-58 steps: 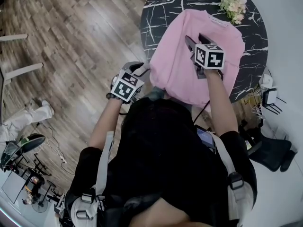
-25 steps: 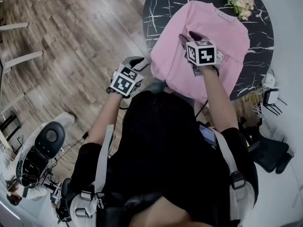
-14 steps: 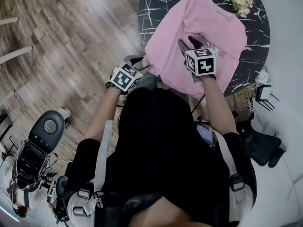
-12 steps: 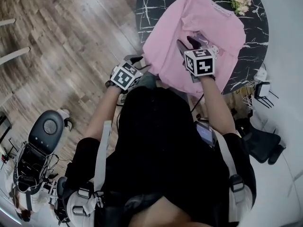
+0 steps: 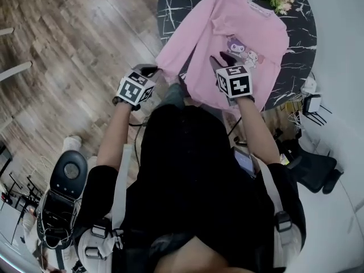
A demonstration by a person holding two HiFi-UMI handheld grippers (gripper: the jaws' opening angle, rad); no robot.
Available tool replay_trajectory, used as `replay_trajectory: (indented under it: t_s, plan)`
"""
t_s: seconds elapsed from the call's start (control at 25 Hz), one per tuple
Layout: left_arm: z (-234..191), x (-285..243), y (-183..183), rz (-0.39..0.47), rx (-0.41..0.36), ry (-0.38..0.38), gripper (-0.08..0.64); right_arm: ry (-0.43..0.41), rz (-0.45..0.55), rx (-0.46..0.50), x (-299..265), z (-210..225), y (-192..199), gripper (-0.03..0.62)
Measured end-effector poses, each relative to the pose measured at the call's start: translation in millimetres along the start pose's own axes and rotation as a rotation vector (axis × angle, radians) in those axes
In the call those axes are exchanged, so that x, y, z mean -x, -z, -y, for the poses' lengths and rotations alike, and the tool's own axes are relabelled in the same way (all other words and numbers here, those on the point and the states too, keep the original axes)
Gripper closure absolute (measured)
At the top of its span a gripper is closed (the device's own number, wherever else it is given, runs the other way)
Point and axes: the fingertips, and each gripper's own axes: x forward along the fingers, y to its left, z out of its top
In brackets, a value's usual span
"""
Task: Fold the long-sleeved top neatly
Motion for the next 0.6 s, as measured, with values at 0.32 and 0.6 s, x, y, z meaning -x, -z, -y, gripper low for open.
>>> replay_trajectory:
  t_s: [0.32,0.6]
  plan:
    - [-66,58,-14,0.041,0.014,-0.189,0.543,-0.037,0.035,0.029,-13,-23,-22,0.445]
    - [-112,88,-33,0.009,0.004,-0.288,0.545,-0.045,0.043,0.038,-16,-35,-37,0.446]
